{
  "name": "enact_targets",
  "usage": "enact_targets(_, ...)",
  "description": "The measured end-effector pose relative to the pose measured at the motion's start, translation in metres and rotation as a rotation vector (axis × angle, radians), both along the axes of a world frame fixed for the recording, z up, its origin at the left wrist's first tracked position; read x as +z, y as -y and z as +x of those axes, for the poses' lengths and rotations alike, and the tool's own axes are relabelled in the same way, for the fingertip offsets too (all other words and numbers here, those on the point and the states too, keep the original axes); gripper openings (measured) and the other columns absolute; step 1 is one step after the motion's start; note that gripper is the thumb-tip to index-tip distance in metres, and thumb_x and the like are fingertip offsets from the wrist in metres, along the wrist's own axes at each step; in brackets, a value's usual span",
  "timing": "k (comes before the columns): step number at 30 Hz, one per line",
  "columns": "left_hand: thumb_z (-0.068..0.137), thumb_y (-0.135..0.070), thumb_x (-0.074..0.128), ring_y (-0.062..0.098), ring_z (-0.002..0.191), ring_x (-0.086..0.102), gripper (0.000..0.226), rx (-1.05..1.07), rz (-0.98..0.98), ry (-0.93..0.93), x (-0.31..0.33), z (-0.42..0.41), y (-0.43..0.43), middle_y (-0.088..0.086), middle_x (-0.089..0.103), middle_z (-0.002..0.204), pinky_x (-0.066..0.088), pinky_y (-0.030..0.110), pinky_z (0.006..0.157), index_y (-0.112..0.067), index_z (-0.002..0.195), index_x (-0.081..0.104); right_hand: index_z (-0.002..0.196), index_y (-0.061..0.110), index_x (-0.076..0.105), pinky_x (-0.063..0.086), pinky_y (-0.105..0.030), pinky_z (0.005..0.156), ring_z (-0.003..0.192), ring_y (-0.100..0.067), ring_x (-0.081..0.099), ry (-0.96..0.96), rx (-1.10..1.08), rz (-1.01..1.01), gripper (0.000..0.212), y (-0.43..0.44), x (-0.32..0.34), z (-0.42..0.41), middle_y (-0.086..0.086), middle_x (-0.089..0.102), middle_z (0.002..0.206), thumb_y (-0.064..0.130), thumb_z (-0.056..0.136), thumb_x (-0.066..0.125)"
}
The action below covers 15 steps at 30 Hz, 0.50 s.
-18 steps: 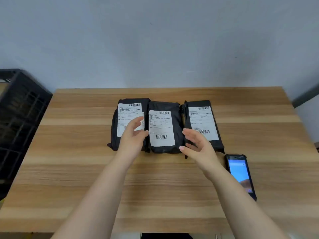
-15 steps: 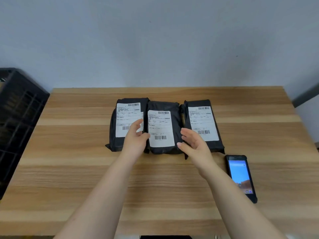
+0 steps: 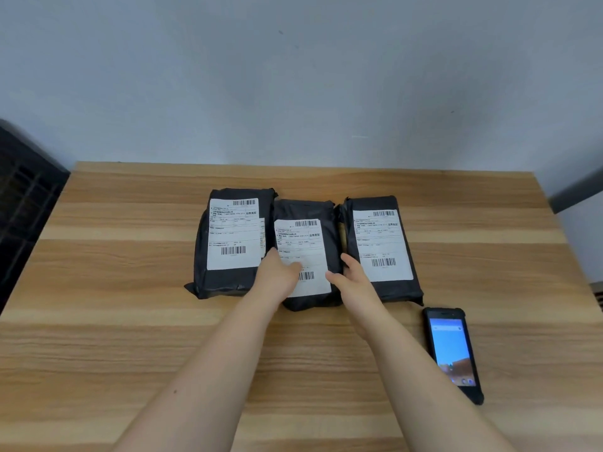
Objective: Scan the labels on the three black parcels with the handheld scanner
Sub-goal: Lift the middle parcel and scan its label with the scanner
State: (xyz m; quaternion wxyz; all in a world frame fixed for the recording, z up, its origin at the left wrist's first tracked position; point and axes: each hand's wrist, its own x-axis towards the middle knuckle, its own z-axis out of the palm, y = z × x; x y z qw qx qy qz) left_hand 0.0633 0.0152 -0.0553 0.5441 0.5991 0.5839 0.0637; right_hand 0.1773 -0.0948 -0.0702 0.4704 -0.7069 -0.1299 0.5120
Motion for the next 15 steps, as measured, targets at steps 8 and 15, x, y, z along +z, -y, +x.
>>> enact_targets(8,0.098,-0.018,0.046,0.007,0.088,0.058,0.027,0.109,-0.122,0.142,0.001,0.003,0.001,0.003,0.062,0.119,0.044,0.023,0.061,-0.016,0.124,0.051,0.149,0.032,0.025,0.033,-0.034,0.107,0.132,-0.012,0.038,0.019,0.003,0.006,0.070,0.004,0.007,0.003,-0.001,0.033,0.155,0.019,0.089,0.060)
enact_targets(15,0.098,-0.025,0.056,0.021,0.111,0.064,0.036,0.190,-0.277,0.255,-0.004,-0.019,0.006,0.004,0.066,0.127,0.050,0.042,0.099,-0.015,0.132,0.050,0.149,0.034,0.022,0.033,-0.038,0.111,0.141,-0.018,0.033,0.063,0.081,0.044,0.074,0.016,0.020,0.001,-0.001,0.031,0.156,0.017,0.089,0.063)
